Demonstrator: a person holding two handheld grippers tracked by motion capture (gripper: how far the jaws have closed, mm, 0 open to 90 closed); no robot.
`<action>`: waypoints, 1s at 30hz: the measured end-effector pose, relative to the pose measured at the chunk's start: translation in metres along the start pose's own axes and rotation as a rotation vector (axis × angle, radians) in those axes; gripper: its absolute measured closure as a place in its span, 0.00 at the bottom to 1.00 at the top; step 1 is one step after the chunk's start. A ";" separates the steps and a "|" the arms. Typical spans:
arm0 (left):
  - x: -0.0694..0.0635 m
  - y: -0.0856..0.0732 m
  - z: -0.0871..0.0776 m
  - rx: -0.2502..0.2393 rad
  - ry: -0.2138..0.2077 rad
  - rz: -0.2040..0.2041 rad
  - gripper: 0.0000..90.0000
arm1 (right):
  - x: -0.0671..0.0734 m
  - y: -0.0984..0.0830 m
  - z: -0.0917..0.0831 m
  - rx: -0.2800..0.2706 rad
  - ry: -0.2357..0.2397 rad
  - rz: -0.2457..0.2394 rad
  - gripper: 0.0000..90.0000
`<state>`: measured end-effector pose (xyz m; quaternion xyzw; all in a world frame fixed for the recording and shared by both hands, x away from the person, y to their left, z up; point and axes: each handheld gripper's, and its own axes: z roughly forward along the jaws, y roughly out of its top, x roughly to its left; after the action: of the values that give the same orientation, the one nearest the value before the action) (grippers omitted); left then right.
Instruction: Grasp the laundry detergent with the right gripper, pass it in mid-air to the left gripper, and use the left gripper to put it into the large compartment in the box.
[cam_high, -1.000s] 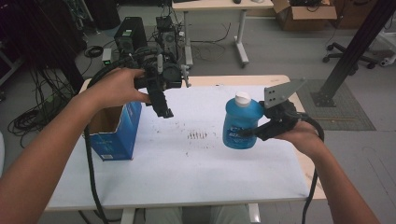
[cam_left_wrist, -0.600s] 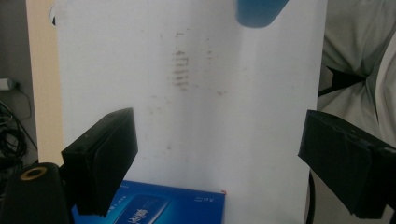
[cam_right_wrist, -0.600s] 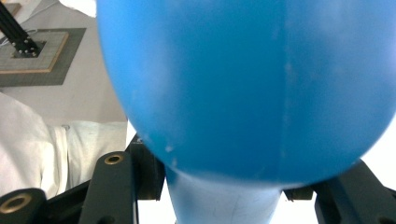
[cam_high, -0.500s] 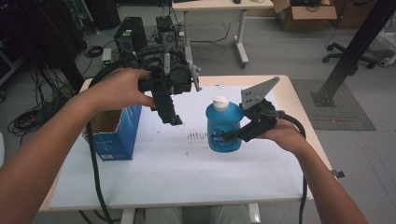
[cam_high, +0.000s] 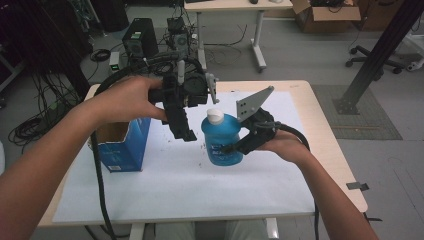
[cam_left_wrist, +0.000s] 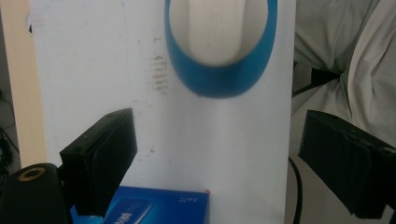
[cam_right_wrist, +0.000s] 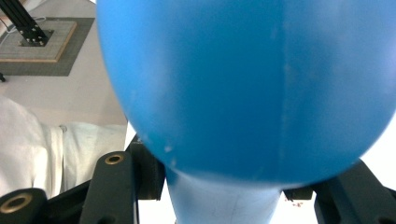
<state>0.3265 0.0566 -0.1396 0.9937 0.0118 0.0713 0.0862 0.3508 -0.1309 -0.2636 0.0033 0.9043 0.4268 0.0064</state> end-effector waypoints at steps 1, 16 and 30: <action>0.000 0.000 0.000 0.001 -0.001 0.001 0.13 | 0.000 0.001 0.002 0.000 0.002 -0.004 0.49; 0.000 0.004 0.006 0.001 -0.017 0.004 0.12 | 0.001 0.023 0.026 -0.004 0.037 -0.022 0.49; 0.001 0.006 0.013 0.010 -0.021 0.011 0.12 | 0.000 0.030 0.034 -0.001 0.049 -0.020 0.49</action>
<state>0.3298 0.0483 -0.1510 0.9948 0.0056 0.0615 0.0807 0.3516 -0.0856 -0.2616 -0.0165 0.9040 0.4271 -0.0115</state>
